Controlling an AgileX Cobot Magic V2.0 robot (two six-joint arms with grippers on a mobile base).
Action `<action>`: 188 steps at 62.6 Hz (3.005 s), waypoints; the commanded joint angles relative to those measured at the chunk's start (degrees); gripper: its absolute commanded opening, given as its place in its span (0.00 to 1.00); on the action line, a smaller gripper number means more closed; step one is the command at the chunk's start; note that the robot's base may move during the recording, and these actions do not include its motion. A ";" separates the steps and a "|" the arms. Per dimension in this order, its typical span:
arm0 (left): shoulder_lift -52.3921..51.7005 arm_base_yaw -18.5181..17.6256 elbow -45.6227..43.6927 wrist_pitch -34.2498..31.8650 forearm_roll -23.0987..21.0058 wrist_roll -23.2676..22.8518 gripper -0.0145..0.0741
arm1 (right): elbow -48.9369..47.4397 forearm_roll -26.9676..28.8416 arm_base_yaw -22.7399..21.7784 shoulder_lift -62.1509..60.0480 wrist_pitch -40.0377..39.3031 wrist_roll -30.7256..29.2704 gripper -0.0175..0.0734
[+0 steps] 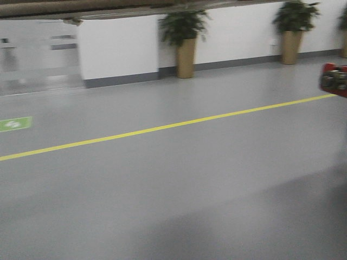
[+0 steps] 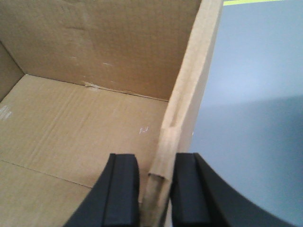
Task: Grab carton from right shelf to conveyor
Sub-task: 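Drive up to the grey conveyor belt carrying the carton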
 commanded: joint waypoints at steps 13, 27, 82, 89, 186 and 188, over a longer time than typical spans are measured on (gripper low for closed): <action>-0.18 -0.58 -0.07 -2.99 2.54 -0.02 0.14 | -0.29 2.86 0.49 -0.92 -3.32 -1.12 0.12; -0.18 -0.58 -0.07 -2.99 7.36 -0.02 0.14 | -0.29 2.98 0.49 -0.92 -3.32 -1.12 0.12; -0.18 -0.58 -0.07 -2.99 12.82 -0.02 0.14 | -0.29 3.31 0.49 -0.92 -3.32 -1.12 0.12; -0.18 -0.58 -0.07 -2.99 12.82 -0.02 0.14 | -0.29 3.31 0.49 -0.92 -3.32 -1.12 0.12; -0.18 -0.58 -0.07 -4.33 12.81 -0.02 0.14 | -0.29 3.31 0.49 -0.92 -3.32 -1.12 0.12; -0.18 -0.58 -0.07 -4.33 12.81 -0.02 0.14 | -0.29 3.31 0.49 -0.92 -3.32 -1.12 0.12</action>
